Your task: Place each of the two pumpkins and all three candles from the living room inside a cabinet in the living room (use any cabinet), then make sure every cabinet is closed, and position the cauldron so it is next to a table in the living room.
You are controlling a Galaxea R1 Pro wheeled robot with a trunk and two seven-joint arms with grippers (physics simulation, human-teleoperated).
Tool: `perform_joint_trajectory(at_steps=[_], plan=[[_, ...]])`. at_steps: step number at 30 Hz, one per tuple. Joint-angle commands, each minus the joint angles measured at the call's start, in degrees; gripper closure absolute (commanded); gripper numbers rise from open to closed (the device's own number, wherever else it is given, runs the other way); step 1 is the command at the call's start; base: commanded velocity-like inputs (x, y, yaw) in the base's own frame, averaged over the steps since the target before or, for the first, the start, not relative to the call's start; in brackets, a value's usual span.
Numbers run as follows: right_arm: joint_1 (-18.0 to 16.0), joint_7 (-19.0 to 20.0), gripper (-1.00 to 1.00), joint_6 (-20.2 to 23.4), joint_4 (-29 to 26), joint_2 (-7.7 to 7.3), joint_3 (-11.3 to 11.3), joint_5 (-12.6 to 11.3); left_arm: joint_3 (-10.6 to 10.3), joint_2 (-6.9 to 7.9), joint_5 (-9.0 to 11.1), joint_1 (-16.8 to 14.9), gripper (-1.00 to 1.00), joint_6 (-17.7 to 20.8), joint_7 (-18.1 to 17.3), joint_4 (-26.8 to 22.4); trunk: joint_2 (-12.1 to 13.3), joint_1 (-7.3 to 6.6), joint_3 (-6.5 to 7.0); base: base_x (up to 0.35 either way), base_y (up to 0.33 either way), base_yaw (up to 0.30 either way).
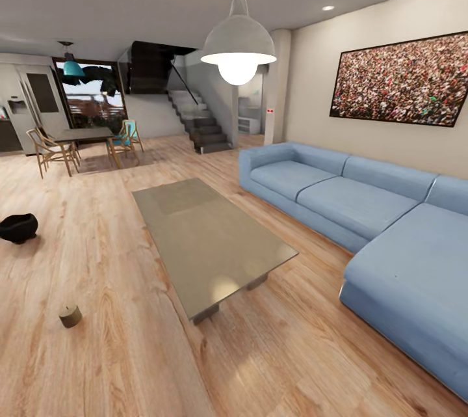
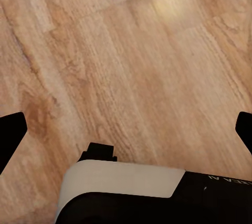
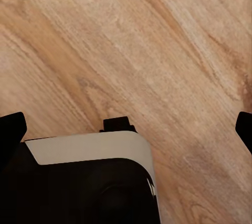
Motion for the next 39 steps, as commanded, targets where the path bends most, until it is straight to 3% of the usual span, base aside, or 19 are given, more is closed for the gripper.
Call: perform_joint_trajectory(at_steps=[1,7,19,28,39], plan=[[0.0,0.0,-1.00,-0.2,-0.1,0.01,0.0,-0.5,-0.1,0.00,0.4,0.0,-1.00,-0.2,0.0,0.0,0.0,0.00,-0.04,-0.003,0.000,0.010],[0.0,0.0,-1.00,-0.1,-0.1,0.01,0.0,-0.5,-0.1,0.00,0.4,0.0,-1.00,-0.2,0.0,0.0,0.0,0.00,-0.04,-0.001,0.000,0.075],[0.0,0.0,-1.00,-0.2,-0.1,0.01,0.0,-0.5,-0.2,0.00,0.4,0.0,-1.00,-0.2,0.0,0.0,0.0,0.00,-0.04,0.000,0.000,0.275],[0.0,0.0,-1.00,-0.2,-0.1,0.01,-0.1,-0.5,-0.2,-0.03,0.4,0.0,-1.00,-0.2,0.0,0.0,0.0,0.00,-0.04,0.000,0.000,0.069],[0.0,0.0,-1.00,-0.1,-0.1,0.01,0.0,-0.5,-0.2,-0.02,0.4,0.0,-1.00,-0.2,0.0,0.0,0.0,0.00,-0.04,0.000,0.000,0.253]])
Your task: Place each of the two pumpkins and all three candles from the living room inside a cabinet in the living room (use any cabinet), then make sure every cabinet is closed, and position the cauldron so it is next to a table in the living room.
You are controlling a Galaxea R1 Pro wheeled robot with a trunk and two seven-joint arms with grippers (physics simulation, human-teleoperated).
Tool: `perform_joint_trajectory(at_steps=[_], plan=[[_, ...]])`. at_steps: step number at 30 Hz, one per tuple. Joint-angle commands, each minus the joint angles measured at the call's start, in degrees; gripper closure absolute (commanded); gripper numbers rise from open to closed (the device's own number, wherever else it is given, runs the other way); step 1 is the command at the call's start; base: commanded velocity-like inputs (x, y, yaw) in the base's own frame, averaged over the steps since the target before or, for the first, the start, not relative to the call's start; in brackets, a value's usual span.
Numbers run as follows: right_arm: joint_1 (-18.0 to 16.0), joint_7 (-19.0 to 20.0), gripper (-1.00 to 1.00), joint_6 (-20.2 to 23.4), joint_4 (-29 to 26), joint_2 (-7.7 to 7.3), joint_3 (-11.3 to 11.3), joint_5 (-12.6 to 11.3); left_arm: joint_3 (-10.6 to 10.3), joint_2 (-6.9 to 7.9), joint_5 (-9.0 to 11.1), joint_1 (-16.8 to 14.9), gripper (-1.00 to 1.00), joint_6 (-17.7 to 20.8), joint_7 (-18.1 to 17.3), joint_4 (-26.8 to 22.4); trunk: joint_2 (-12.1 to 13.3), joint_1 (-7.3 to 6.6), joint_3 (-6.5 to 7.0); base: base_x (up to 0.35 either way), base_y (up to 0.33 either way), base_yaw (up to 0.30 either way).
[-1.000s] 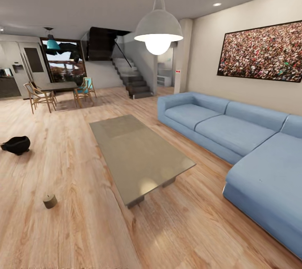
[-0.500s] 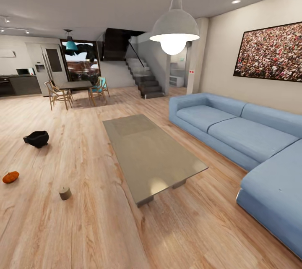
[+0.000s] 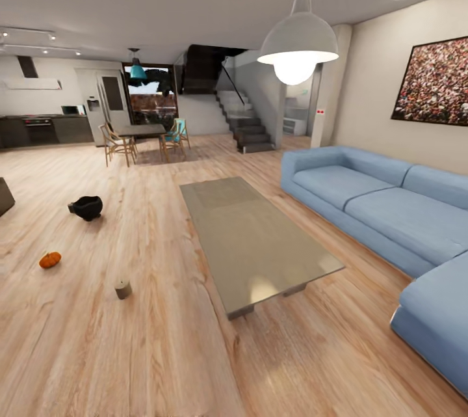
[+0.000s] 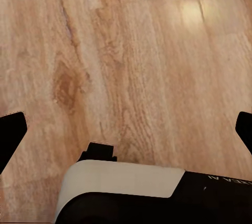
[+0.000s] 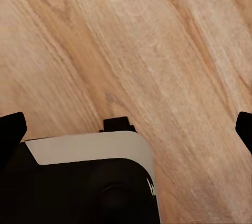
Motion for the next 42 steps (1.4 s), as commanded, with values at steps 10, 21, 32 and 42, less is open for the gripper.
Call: perform_joint_trajectory(at_steps=[10,21,32,42], plan=[[0.0,0.0,-1.00,-0.1,-0.1,0.01,0.0,-0.5,-0.1,0.01,0.4,0.0,-1.00,-0.1,0.0,0.0,0.0,0.00,-0.04,0.000,0.000,0.268],[0.0,0.0,-1.00,-0.2,-0.1,0.01,0.0,-0.5,-0.1,0.02,0.4,0.0,-1.00,-0.1,0.0,0.0,0.0,0.00,-0.04,0.000,0.000,0.045],[0.0,0.0,-1.00,-0.2,-0.1,0.01,0.0,-0.5,-0.1,0.02,0.4,0.0,-1.00,-0.1,0.0,0.0,0.0,0.00,-0.04,0.000,0.000,0.199],[0.0,0.0,-1.00,-0.2,-0.1,0.01,0.0,-0.5,-0.1,0.02,0.4,0.0,-1.00,-0.1,0.0,0.0,0.0,0.00,-0.04,0.000,0.000,0.054]])
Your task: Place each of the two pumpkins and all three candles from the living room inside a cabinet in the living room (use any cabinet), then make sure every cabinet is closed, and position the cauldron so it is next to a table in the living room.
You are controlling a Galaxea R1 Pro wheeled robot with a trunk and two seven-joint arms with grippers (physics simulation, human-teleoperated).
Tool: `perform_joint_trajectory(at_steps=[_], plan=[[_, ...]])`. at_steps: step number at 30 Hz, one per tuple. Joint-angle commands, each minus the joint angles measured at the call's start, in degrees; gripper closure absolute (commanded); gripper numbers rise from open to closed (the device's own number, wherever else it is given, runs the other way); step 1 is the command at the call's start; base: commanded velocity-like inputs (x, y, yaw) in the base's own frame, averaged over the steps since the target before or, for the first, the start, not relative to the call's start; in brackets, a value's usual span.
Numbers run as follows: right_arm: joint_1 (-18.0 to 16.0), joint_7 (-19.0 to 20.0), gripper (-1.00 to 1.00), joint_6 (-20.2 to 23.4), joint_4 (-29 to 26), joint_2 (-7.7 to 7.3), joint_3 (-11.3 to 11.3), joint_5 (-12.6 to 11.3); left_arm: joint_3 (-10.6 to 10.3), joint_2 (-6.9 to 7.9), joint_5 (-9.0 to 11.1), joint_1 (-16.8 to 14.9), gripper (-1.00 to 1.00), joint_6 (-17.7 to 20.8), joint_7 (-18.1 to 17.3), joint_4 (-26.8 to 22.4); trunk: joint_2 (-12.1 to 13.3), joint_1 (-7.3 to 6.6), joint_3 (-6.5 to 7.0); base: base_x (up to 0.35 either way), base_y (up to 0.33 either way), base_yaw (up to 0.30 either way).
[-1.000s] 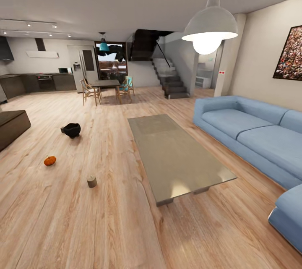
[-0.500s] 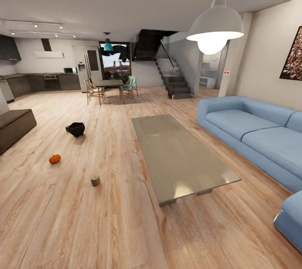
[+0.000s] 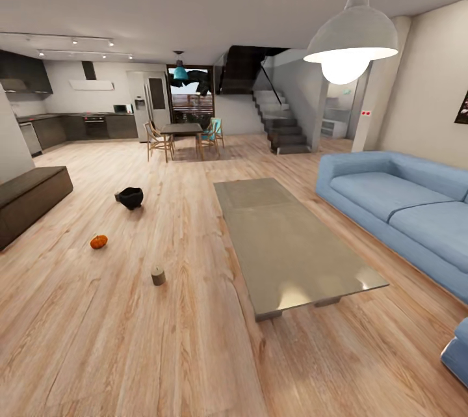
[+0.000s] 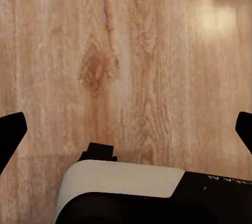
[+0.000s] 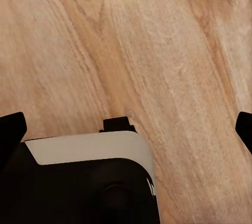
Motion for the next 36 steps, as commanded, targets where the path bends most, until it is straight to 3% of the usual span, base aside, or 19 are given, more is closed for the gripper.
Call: perform_joint_trajectory(at_steps=[1,36], plan=[[0.0,0.0,-1.00,-0.2,-0.1,0.02,0.0,-0.5,-0.1,0.00,0.4,0.0,-1.00,-0.2,0.0,0.0,0.0,0.00,-0.04,0.000,0.000,0.005],[0.0,0.0,-1.00,-0.1,-0.1,0.02,0.0,-0.5,-0.3,-0.08,0.4,0.0,-1.00,-0.1,-0.1,0.0,0.0,0.00,-0.04,0.000,0.000,0.173]])
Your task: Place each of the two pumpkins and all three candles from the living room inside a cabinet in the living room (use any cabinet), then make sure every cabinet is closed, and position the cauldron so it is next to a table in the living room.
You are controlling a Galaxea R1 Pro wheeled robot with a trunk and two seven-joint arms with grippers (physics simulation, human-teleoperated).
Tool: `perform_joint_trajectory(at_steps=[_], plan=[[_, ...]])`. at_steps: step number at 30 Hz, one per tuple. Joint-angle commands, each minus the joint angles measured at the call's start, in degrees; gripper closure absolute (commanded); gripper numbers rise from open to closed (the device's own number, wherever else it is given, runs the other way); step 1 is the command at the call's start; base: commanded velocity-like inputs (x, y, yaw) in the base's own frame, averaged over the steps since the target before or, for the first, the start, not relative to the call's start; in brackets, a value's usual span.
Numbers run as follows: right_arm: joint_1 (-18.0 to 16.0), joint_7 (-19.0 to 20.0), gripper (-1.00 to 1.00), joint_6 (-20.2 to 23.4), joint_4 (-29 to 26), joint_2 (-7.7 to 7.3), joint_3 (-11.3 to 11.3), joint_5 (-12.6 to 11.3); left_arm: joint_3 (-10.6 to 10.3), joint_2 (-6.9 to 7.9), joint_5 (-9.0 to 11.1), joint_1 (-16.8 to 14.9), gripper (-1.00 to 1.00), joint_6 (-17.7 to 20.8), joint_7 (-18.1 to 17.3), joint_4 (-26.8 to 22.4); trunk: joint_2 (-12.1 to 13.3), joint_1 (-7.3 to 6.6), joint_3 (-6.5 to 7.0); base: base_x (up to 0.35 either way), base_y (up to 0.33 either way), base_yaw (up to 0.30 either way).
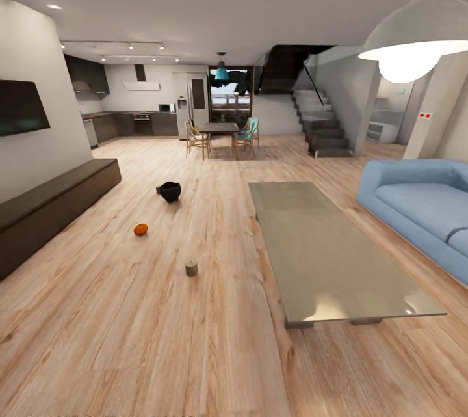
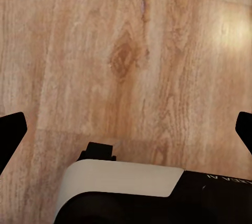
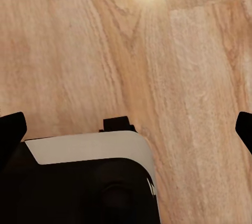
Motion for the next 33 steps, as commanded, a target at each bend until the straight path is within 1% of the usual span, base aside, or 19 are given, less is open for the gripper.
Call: perform_joint_trajectory(at_steps=[1,16,21,33], plan=[[0.0,0.0,-1.00,-0.1,-0.1,0.02,0.0,-0.5,-0.2,0.00,0.4,0.0,-1.00,-0.1,0.0,0.0,0.0,0.00,-0.04,0.000,0.000,0.197],[0.0,0.0,-1.00,-0.2,-0.1,0.02,0.0,-0.5,-0.2,-0.08,0.4,0.0,-1.00,-0.2,0.0,0.5,0.0,0.00,-0.04,0.000,0.000,0.195],[0.0,0.0,-1.00,-0.2,-0.1,0.02,0.0,-0.5,-0.2,-0.09,0.4,0.0,-1.00,-0.2,0.1,0.5,0.0,0.00,-0.04,-0.014,0.000,0.087],[0.0,0.0,-1.00,-0.1,-0.1,0.02,0.0,-0.5,-0.1,-0.09,0.4,0.0,-1.00,-0.1,0.1,0.5,0.0,0.00,-0.04,-0.294,0.000,0.023]])
